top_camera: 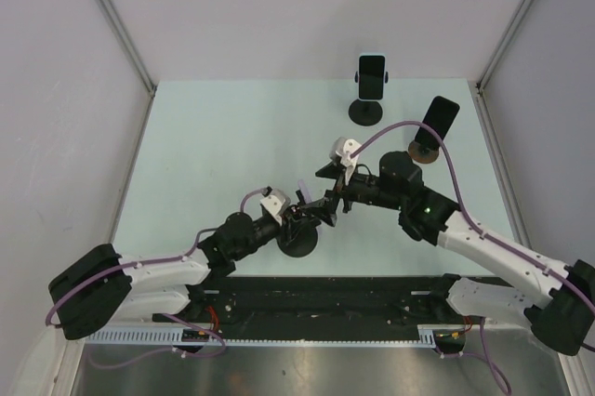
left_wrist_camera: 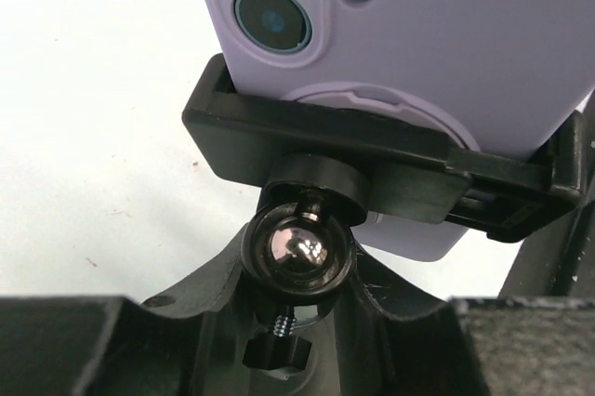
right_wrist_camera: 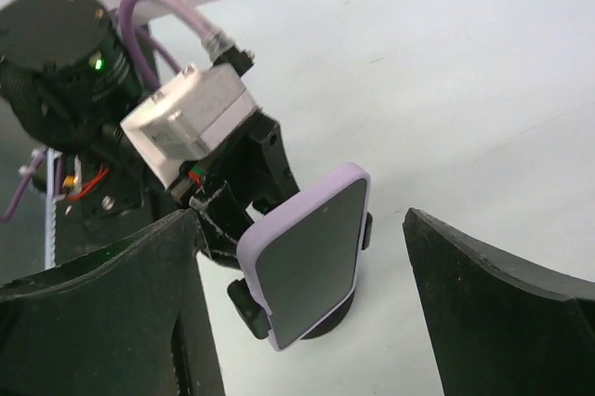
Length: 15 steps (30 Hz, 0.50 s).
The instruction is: Remove the phone from the phone stand
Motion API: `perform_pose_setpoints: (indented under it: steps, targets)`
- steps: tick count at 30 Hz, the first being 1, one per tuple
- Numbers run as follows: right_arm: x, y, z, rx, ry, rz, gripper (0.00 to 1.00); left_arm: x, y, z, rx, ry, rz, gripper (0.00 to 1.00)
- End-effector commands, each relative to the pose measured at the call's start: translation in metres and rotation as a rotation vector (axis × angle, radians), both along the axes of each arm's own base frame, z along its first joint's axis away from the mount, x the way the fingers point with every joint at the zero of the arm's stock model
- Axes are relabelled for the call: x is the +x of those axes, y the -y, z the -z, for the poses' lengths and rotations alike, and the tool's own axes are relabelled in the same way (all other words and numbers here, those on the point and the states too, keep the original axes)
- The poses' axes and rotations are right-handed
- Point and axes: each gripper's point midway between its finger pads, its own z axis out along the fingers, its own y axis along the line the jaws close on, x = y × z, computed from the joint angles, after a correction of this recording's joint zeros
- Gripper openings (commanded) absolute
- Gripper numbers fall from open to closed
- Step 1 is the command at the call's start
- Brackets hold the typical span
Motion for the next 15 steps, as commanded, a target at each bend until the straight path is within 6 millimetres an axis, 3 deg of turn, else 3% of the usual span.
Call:
perform_pose_setpoints:
  steps: [1,3,7,15]
  targets:
    - [0.016,0.015,-0.036,0.058,0.047,0.247,1.00,0.023,-0.010,-0.044,-0.141,0.062,-0.170,0.00]
    - [0.011,0.012,-0.036,0.057,0.047,0.278,1.00,0.022,-0.009,-0.047,-0.157,0.053,-0.182,0.00]
    - [0.019,0.013,-0.027,0.022,0.058,0.428,0.99,0.024,-0.009,-0.051,-0.168,0.051,-0.220,0.00]
    - [0.025,-0.009,-0.003,-0.002,0.050,0.565,0.92,0.018,0.000,-0.053,-0.164,0.047,-0.199,0.00]
